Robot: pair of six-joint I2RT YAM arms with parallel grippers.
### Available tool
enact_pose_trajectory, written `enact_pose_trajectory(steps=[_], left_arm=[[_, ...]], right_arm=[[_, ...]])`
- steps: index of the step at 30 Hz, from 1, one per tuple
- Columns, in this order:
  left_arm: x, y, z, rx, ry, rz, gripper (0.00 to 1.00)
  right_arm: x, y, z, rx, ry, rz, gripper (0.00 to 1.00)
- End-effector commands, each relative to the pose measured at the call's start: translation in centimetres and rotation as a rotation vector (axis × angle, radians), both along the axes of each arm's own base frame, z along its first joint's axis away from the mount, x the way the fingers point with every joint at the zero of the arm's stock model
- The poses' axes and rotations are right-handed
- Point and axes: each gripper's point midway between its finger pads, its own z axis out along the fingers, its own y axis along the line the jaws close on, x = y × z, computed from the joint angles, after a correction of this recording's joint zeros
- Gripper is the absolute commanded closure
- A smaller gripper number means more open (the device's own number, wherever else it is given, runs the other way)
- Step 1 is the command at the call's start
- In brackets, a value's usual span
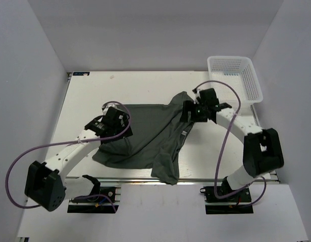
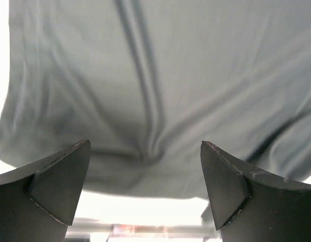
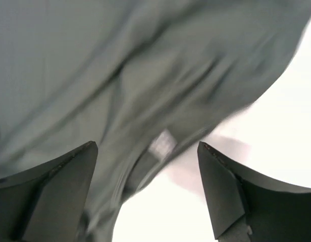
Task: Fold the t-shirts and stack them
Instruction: Flatten out the tshirt
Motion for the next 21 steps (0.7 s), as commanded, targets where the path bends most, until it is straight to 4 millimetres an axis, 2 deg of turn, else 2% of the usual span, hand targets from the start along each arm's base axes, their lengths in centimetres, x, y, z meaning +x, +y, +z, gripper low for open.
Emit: enact_pose_trajectory(steps=[1,2,4,7,8,9,11,15,18,19,20,21], left_arm=[[4.0,0.9,0.9,0.092,-0.099,0.052,0.01],[5.1,0.6,1.1,0.083,-0.137,0.062,0.01],[6.7,-0.2,0.9,0.031,-0.175,0.051,0.01],[7.8,-1.0,-0.7,0.019,-0.153,0.034,0.01],[8.3,-0.6,-0.9,0.031,-0.148,0.052,0.01],[8.6,-0.6,-2.1,0.052,-0.129,0.037,0.01],[9.3,0.2,-2.4,0.076,-0.104,0.065,0.01],[9.2,1.3,-3.5,0.097,-0.075,0.099,0.01],[8.8,2.2,-4.6,0.105,-0.058,0.12,0.01],[8.7,2.6,-4.6,0.108,-0.062,0.122,0.01],[8.8,2.9,-4.6,0.109,-0.062,0.131,0.01],[8.5,3.1,-4.9,0.113,-0.052,0.13,0.01]], right_arm=[[-7.0,1.5,-2.8,0.065,0.16,0.068,0.16],[-7.9,1.9,-2.0,0.077,0.141,0.081,0.16],[-10.8,2.1,-3.9,0.084,0.206,0.103,0.18],[-12.9,2.8,-4.4,0.104,0.224,0.124,0.2],[-13.1,2.8,-4.5,0.105,0.222,0.12,0.21],[-13.2,3.0,-4.7,0.108,0.229,0.118,0.21],[-13.8,3.7,-5.3,0.111,0.253,0.135,0.22],[-13.3,5.3,-6.2,0.123,0.263,0.163,0.27],[-12.7,6.5,-6.0,0.138,0.255,0.177,0.34],[-12.8,6.7,-6.4,0.136,0.268,0.174,0.37],[-12.7,7.0,-6.3,0.136,0.267,0.175,0.53],[-12.7,7.0,-6.5,0.135,0.279,0.165,0.61]])
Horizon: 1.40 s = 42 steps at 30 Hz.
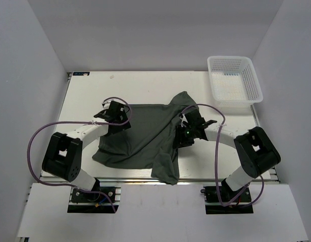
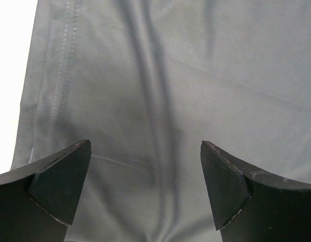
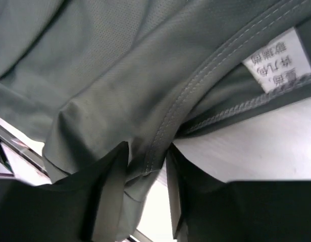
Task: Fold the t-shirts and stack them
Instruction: Flatten out the tshirt
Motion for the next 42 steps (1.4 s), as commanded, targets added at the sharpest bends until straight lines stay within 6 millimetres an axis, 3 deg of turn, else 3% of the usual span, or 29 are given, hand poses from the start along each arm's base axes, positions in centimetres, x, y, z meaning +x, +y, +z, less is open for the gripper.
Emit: enact_pose_trajectory(steps=[1,2,3,6,9,10,11,12,13,18,19,22,24,25,26,27,29,30,35,42], left_arm=[[0.1,1.1,0.3,0.009,-0.033,0.023,0.01],[0.1,1.1,0.3,0.009,-0.033,0.023,0.01],[-0.2,1.7,-0.3,0.017,-0.013,0.035,0.01],[-0.6,2.3,-1.4,0.023,0.003,0.047,0.01],[-0.8,3.0,-2.2,0.03,0.024,0.067,0.01],[-0.9,3.3,-3.0,0.038,0.047,0.075,0.01],[-0.9,3.3,-3.0,0.038,0.047,0.076,0.01],[-1.1,3.4,-3.4,0.043,0.061,0.075,0.01],[-1.0,3.8,-3.4,0.043,0.062,0.088,0.01],[-1.6,4.6,-4.9,0.061,0.119,0.108,0.01],[-1.4,4.9,-5.1,0.062,0.123,0.117,0.01],[-1.8,4.9,-6.0,0.058,0.16,0.11,0.01],[-1.4,4.8,-6.1,0.057,0.156,0.11,0.01],[-1.5,5.2,-6.6,0.065,0.172,0.111,0.01],[-1.3,5.1,-6.3,0.064,0.169,0.111,0.01],[-1.4,5.0,-6.6,0.059,0.18,0.107,0.01],[-1.5,4.8,-6.6,0.056,0.187,0.084,0.01],[-1.2,4.6,-6.6,0.043,0.175,0.079,0.01],[-0.4,4.5,-5.0,0.041,0.113,0.049,0.01],[-0.7,4.5,-4.2,0.032,0.077,0.026,0.01]], right_arm=[[1.1,1.2,0.6,0.024,-0.017,-0.012,0.75],[1.0,1.3,0.8,0.02,-0.02,-0.012,0.75],[0.8,0.9,0.7,0.005,-0.011,-0.018,0.87],[1.2,-0.5,1.3,-0.065,-0.039,-0.074,0.98],[1.2,-3.3,1.8,-0.186,-0.049,-0.149,0.99],[1.1,-4.1,2.4,-0.221,-0.058,-0.173,0.92],[0.3,-5.1,2.1,-0.267,-0.033,-0.184,0.92],[1.2,-6.8,2.4,-0.338,-0.078,-0.235,0.9],[0.1,-8.0,2.4,-0.393,-0.043,-0.254,0.88],[0.4,-13.4,4.0,-0.555,-0.117,-0.411,0.82],[0.0,-14.0,3.9,-0.573,-0.108,-0.418,0.69],[-0.1,-15.3,4.2,-0.591,-0.106,-0.45,0.57],[-0.4,-15.8,4.2,-0.602,-0.105,-0.452,0.62],[-0.4,-16.5,4.1,-0.617,-0.096,-0.467,0.8],[-0.4,-17.2,4.1,-0.639,-0.096,-0.485,0.84],[-0.4,-17.2,4.1,-0.636,-0.096,-0.492,0.84],[-0.2,-16.8,4.0,-0.603,-0.093,-0.446,0.69],[0.1,-14.6,4.1,-0.493,-0.099,-0.37,0.66],[-0.1,-8.6,5.4,-0.163,-0.131,-0.182,0.41],[-1.4,-6.6,3.1,-0.072,-0.051,-0.123,0.36]])
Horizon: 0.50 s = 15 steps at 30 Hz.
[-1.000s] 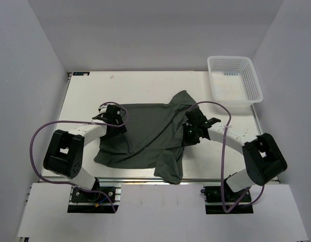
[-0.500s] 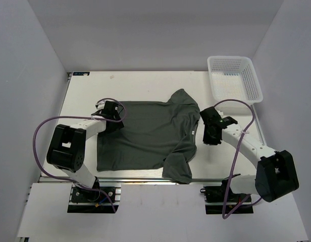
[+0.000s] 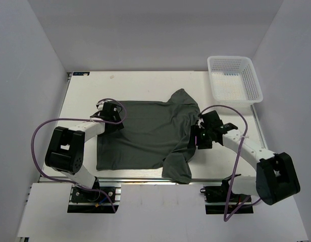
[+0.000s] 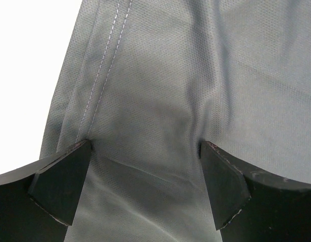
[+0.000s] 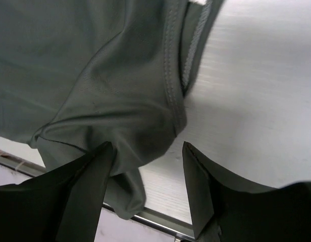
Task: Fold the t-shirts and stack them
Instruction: Flatten out the tshirt
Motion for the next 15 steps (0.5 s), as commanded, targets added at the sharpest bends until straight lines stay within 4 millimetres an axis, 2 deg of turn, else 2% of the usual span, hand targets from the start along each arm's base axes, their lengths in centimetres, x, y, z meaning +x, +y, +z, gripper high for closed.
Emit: enact_pose_trajectory(steps=[1,4,5,6,7,9,10,11,14,15], left_arm=[[-2.1,-0.4,-0.9,-0.04,0.059,-0.024,0.01],[-2.1,-0.4,-0.9,-0.035,0.06,-0.032,0.01],[-2.1,-0.4,-0.9,-0.035,0.06,-0.032,0.01],[-2.1,-0.4,-0.9,-0.035,0.06,-0.032,0.01],[-2.3,-0.1,-1.0,-0.024,0.07,-0.026,0.01],[-2.3,-0.1,-1.0,-0.024,0.07,-0.026,0.01],[-2.3,-0.1,-1.0,-0.024,0.07,-0.026,0.01],[-2.3,-0.1,-1.0,-0.024,0.07,-0.026,0.01],[-2.5,0.1,-1.1,-0.014,0.077,-0.022,0.01],[-2.5,0.3,-1.0,-0.004,0.075,-0.017,0.01]], right_arm=[[-0.3,2.0,-0.9,0.093,0.028,0.07,0.36],[-0.1,1.9,-2.0,0.074,0.05,0.057,0.38],[-0.1,1.9,-2.2,0.074,0.054,0.05,0.42],[0.0,1.8,-2.3,0.069,0.053,0.047,0.51],[0.1,1.6,-2.4,0.06,0.053,0.032,0.55],[0.3,1.1,-2.3,0.038,0.041,0.008,0.7],[0.6,0.8,-2.2,0.022,0.025,-0.006,0.9],[0.5,0.4,-2.0,0.014,0.022,-0.023,1.0],[0.7,-1.3,-1.6,-0.069,0.008,-0.094,1.0],[0.8,-2.8,-1.8,-0.146,-0.003,-0.135,1.0]])
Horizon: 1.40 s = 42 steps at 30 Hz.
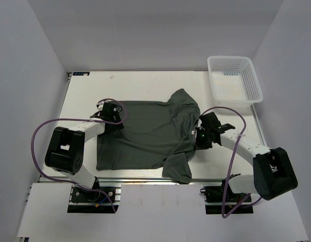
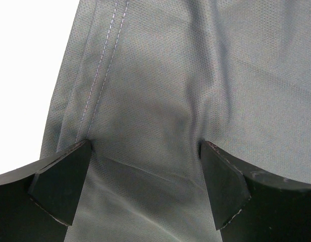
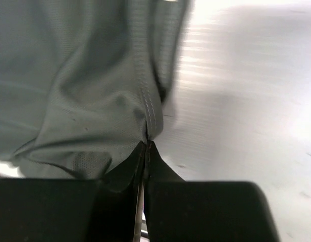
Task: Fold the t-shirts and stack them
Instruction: Flatten out the tshirt
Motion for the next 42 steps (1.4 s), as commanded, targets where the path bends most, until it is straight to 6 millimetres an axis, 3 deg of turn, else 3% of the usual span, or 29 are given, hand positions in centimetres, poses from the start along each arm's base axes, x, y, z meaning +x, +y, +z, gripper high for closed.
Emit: enact_pose_trajectory(steps=[1,6,12,14,15,18,19,22,25,26,28,32,34,36,40,41,42], left_arm=[[-2.4,0.3,-1.1,-0.006,0.077,0.001,0.01],[-2.3,0.4,-0.8,0.003,0.075,0.006,0.01],[-1.9,0.5,-0.8,0.01,0.071,0.01,0.01],[-1.8,0.5,-0.8,0.012,0.079,0.01,0.01],[-1.3,0.4,-0.4,0.009,0.065,0.01,0.01],[-0.4,0.2,0.0,0.012,0.059,0.002,0.01],[0.0,0.1,0.4,0.015,0.05,-0.008,0.01],[1.3,-0.4,1.1,0.007,0.035,-0.041,0.01],[2.2,-1.2,2.5,0.006,0.02,-0.079,0.01],[2.5,-1.1,3.0,0.018,0.019,-0.072,0.01],[2.9,-1.1,4.3,0.023,-0.007,-0.089,0.01],[4.2,-2.2,7.1,-0.014,-0.075,-0.145,0.01],[5.1,-2.5,7.9,-0.017,-0.099,-0.166,0.01],[5.0,-2.5,7.4,-0.006,-0.067,-0.174,0.01],[5.1,-2.9,4.7,-0.011,0.01,-0.186,0.01],[5.2,-3.2,3.7,-0.019,0.036,-0.193,0.01],[5.1,-3.1,3.2,-0.017,0.051,-0.193,0.01]], right_arm=[[0.7,-3.2,0.8,-0.142,-0.048,-0.106,1.0],[-0.4,-8.2,1.4,-0.355,-0.024,-0.23,1.0],[-1.1,-12.3,1.7,-0.505,0.021,-0.391,1.0],[-1.1,-12.9,1.4,-0.512,0.043,-0.426,1.0],[-0.8,-13.0,1.5,-0.515,0.04,-0.434,0.78],[-0.1,-13.6,2.0,-0.532,0.036,-0.461,0.34],[0.2,-13.8,2.1,-0.536,0.032,-0.458,0.31],[3.0,-12.1,4.0,-0.452,-0.052,-0.417,0.29],[5.2,-8.7,5.9,-0.287,-0.147,-0.254,0.22],[6.5,-6.5,6.7,-0.175,-0.2,-0.195,0.2],[7.4,-5.0,7.6,-0.115,-0.243,-0.14,0.15],[9.2,-1.7,8.3,-0.01,-0.27,-0.045,0.15],[9.6,-0.7,6.8,-0.017,-0.225,-0.019,0.15],[10.3,0.0,5.5,-0.026,-0.183,0.0,0.15],[11.0,0.1,2.7,-0.068,-0.099,-0.034,0.17],[12.1,0.0,3.1,-0.083,-0.113,-0.057,0.18],[11.8,-0.8,1.2,-0.136,-0.049,-0.086,0.18]])
